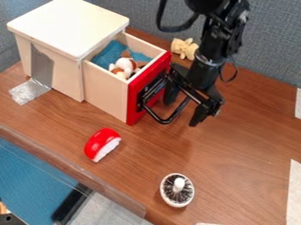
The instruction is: Close the drawer
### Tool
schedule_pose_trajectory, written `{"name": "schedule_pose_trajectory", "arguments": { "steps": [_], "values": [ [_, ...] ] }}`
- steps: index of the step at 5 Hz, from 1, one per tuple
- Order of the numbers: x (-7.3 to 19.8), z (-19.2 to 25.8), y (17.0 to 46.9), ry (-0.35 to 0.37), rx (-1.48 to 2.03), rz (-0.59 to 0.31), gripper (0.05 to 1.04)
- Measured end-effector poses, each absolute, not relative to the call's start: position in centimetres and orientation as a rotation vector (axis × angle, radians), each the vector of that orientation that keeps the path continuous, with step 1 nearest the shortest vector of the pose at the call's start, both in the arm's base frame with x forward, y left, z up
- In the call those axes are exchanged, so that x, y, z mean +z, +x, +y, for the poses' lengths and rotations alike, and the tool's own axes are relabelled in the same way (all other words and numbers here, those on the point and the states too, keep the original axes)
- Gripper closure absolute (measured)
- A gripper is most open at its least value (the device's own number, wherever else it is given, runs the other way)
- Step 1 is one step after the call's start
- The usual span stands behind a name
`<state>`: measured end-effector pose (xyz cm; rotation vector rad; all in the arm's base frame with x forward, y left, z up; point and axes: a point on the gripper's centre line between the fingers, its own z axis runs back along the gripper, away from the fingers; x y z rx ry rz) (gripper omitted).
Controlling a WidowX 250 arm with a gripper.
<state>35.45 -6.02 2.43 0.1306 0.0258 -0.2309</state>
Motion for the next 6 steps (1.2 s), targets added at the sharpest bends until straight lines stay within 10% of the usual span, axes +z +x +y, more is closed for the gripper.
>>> {"name": "schedule_pose_trajectory", "arguments": {
  "steps": [1, 4, 6],
  "values": [
    [1.5, -6.0, 35.4, 0.133, -0.216, 0.05, 0.133],
    [1.1, -1.4, 36.4, 0.136, -0.033, 0.056, 0.91],
    [1.3, 4.9, 36.7, 0.158, 0.128, 0.057, 0.955]
  ]
}}
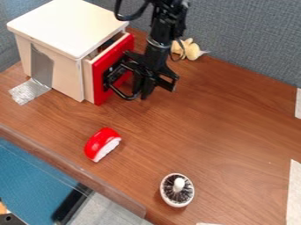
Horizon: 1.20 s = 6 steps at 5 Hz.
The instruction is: Close the drawer
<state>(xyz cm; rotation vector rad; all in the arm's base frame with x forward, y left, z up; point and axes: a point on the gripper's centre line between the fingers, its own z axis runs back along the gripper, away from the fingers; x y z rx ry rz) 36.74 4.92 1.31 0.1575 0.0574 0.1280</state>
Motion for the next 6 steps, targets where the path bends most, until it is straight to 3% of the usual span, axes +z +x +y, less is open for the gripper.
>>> {"name": "schedule_pose_trajectory", "arguments": {
  "steps": [2, 3, 4, 5, 6],
  "values": [
    [1.5, 6.5, 36.6, 0.159, 0.169, 0.063, 0.907],
    [1.5, 6.6, 36.5, 0.135, 0.178, 0.069, 0.672],
    [2.1, 4.5, 36.7, 0.113, 0.115, 0.052, 0.364],
    [4.5, 1.1, 37.5, 0.096, 0.031, -0.017, 0.107],
    [7.3, -1.4, 37.7, 0.057, -0.023, -0.085, 0.081]
  ]
}}
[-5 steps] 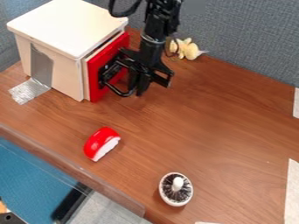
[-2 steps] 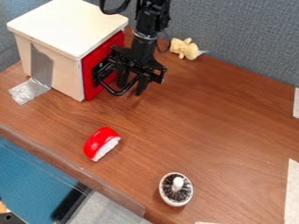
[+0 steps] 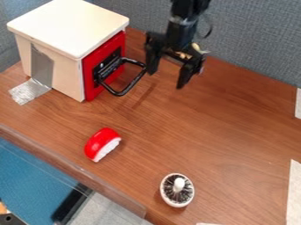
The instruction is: Close the drawer
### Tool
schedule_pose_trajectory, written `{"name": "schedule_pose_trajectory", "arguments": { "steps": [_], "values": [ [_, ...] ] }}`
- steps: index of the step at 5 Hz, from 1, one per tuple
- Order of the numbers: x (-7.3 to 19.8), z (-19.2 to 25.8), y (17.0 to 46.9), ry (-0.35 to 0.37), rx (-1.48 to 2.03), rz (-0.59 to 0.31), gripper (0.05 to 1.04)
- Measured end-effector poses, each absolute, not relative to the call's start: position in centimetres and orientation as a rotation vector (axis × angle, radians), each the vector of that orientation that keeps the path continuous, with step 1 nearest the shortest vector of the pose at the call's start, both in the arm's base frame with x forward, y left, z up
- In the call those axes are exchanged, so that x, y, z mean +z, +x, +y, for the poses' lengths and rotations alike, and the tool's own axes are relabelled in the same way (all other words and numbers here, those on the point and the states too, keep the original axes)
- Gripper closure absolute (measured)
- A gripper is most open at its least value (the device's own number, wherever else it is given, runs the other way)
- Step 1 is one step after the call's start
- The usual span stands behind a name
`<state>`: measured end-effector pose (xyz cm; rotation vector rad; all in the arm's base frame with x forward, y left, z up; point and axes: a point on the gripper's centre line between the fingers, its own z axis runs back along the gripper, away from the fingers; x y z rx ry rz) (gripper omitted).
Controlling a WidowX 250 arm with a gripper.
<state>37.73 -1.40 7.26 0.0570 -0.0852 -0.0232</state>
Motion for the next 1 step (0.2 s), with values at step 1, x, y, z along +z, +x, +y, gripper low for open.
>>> {"name": "schedule_pose_trajectory", "arguments": {
  "steps": [1],
  "values": [
    [10.08, -2.39, 37.71, 0.048, -0.04, -0.151, 0.083]
  ]
}}
